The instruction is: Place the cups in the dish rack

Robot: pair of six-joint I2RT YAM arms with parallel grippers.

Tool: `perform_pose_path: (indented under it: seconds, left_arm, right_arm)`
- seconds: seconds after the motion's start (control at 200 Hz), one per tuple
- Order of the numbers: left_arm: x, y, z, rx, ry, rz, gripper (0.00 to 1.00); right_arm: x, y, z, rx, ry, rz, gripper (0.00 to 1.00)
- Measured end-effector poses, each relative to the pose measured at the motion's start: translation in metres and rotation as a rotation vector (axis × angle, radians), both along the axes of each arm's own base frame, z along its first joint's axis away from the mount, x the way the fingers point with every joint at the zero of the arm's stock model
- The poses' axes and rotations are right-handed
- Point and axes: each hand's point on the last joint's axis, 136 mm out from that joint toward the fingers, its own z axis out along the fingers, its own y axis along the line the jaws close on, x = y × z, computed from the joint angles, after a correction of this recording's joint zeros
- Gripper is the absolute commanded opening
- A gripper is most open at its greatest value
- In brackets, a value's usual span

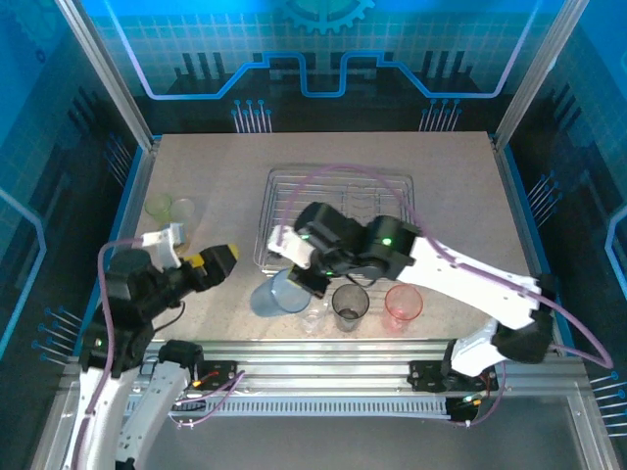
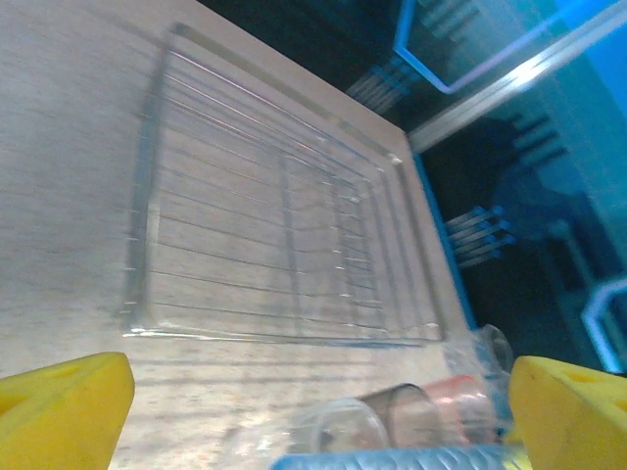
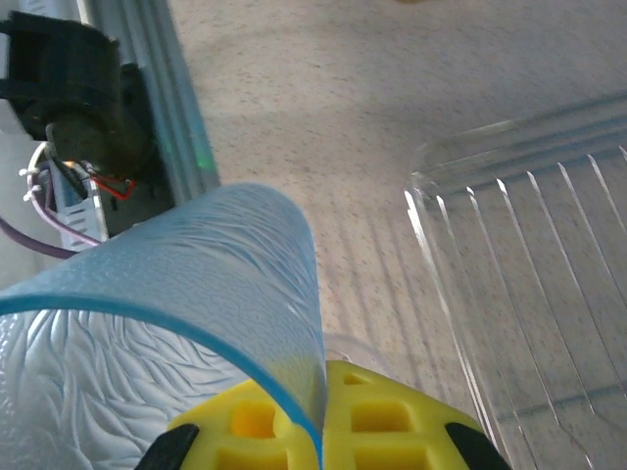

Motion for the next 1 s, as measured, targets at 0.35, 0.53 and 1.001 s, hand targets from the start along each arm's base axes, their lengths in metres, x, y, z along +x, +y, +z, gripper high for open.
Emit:
perform_pose_path:
  seconds: [0.35, 0.53, 1.001]
  left_arm:
    - [0.027, -0.077, 0.036, -0.151, 0.000, -0.362, 0.99]
    - [0.023, -0.131, 0.044, -0.137, -0.017, -0.558, 0.99]
    - [0.037, -0.162, 0.059, -0.200, -0.105, -0.662, 0.99]
  right_arm:
    - [0.065, -0.152, 0.037, 0.548, 0.064, -0.508, 0.00]
    - [0.069, -0.165, 0.062, 0.769, 0.134, -0.501, 0.00]
    - [0.060, -0.144, 0.077, 0.951, 0.364, -0.336, 0.00]
